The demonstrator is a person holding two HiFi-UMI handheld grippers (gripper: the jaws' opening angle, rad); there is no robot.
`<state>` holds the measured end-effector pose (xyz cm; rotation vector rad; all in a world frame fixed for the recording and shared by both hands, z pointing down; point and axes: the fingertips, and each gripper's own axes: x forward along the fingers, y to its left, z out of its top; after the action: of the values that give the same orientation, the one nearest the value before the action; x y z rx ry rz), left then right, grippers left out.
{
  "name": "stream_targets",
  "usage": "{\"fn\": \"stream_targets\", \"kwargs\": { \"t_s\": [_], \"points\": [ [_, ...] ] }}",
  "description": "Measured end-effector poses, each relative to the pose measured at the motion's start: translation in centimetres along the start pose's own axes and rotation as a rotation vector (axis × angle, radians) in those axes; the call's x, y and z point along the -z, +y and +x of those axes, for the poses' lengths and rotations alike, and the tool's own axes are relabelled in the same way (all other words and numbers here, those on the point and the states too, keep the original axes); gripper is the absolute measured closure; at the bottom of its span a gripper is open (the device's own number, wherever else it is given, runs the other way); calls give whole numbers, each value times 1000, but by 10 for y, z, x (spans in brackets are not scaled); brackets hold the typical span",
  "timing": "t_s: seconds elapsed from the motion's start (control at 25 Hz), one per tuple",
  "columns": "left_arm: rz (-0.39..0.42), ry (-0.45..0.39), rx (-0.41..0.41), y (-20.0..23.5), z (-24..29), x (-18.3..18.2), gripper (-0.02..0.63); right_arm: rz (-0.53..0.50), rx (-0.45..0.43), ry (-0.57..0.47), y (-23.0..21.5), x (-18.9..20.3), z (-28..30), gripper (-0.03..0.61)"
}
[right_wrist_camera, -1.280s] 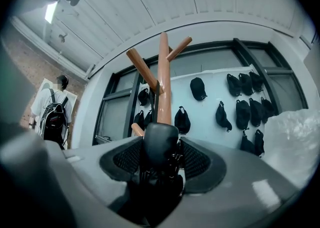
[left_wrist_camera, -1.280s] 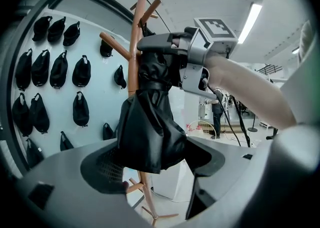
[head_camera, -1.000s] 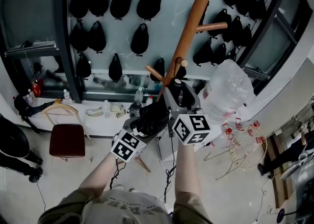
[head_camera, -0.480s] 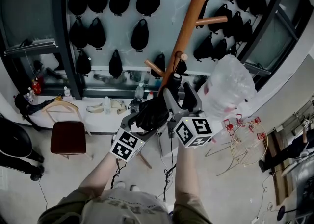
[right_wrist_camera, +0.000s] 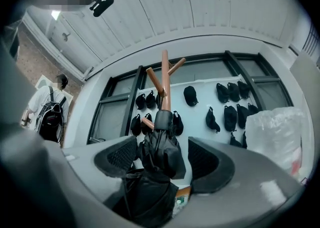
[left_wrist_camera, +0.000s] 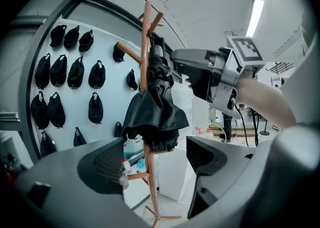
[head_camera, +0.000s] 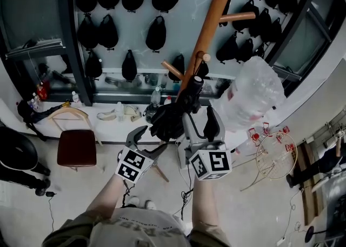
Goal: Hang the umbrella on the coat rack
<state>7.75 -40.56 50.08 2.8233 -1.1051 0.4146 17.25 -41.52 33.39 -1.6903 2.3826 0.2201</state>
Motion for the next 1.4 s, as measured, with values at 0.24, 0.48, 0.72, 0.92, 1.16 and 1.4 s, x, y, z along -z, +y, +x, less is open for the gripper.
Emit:
{"fn": "stream_targets", "kwargs": {
  "t_s": [0.24,0.48,0.72,0.92,1.16,1.4],
  "points": [
    [-66,-20,-34,7,-22,15,238,23,52,-28,2,24,-42,260],
    [-93,-55,-96,16,-42,28,239,100,95,-7,3,60,-82,261],
    [-72,-103,-155,15,-56,37,239,112,130,33,7,84,-110,262],
    [-77,-115,-180,11,-61,40,340,19,134,29,19,85,-121,313],
    [-48,-174,-211,10,-68,19,467,-44,177,4,21,76,-127,450],
    [-45,-226,-249,15,-73,9,562,-66,205,19,21,77,-127,564]
  ]
}}
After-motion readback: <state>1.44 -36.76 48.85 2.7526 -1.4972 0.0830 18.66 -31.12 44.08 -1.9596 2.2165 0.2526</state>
